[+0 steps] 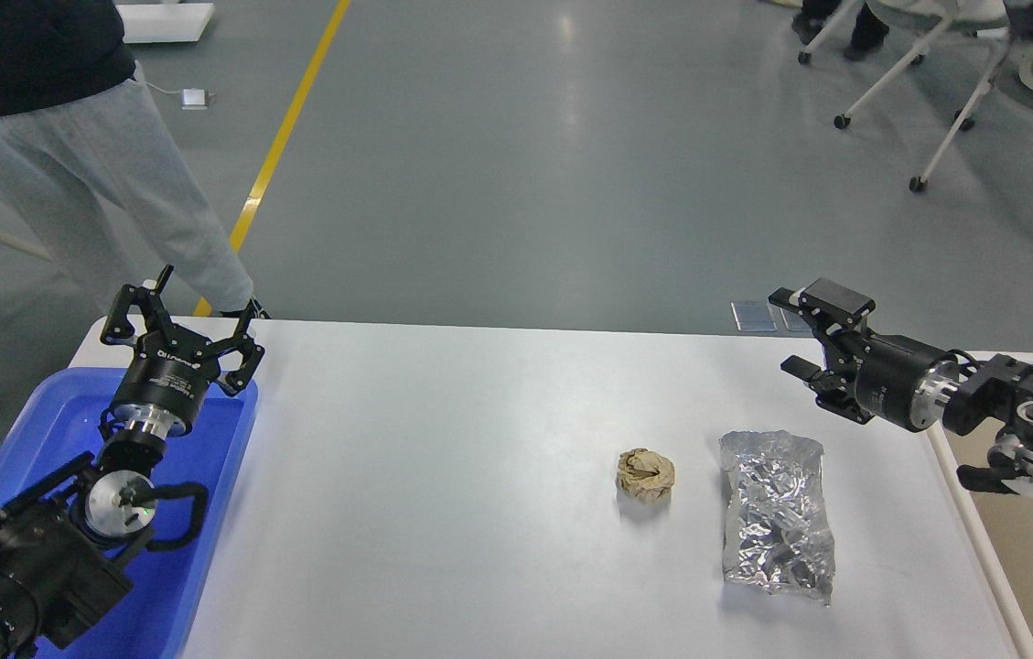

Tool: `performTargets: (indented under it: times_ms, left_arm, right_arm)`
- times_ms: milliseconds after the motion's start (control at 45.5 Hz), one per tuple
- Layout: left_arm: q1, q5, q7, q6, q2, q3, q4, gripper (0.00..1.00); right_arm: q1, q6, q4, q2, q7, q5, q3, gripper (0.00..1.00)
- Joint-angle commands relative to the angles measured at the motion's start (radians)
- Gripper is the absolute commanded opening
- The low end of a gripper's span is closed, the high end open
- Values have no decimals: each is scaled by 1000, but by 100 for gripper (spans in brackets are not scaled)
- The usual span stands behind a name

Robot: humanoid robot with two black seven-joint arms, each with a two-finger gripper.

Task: Tidy desktop
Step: 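Lower the open right gripper onto the silver foil bag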

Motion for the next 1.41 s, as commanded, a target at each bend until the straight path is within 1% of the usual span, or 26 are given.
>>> performTargets:
  times_ms: [0, 242, 440, 616, 814, 946, 1100, 1386]
  left_arm:
    - [-1, 0, 1, 0, 0, 0, 0, 100]
    - [-1, 0, 1, 0, 0, 0, 0, 100]
    - [-1, 1, 1, 0, 0, 0, 0, 100]
    - [-1, 1, 1, -1, 0, 0, 0, 100]
    - [-1, 2, 1, -1, 0, 0, 0, 100]
    - [-1, 2, 1, -1, 0, 0, 0, 100]
    - [-1, 2, 1, 0, 0, 0, 0, 100]
    - [-1, 2, 1, -1, 0, 0, 0, 100]
  right_arm:
    - [153, -9, 103, -101, -30, -196, -253, 99]
    - [268, 3, 107, -135, -20, -346, -473, 99]
    - [288, 0, 101, -137, -10, -544, -604, 99]
    - [287, -3, 89, -124, -16, -595, -694, 99]
    - [252, -6, 49, -106, -18, -600, -705, 99]
    - [218, -12, -14, -98, -18, -600, -704, 99]
    - [189, -46, -48, -78, -18, -598, -702, 99]
    - [141, -49, -52, -60, -15, -589, -682, 99]
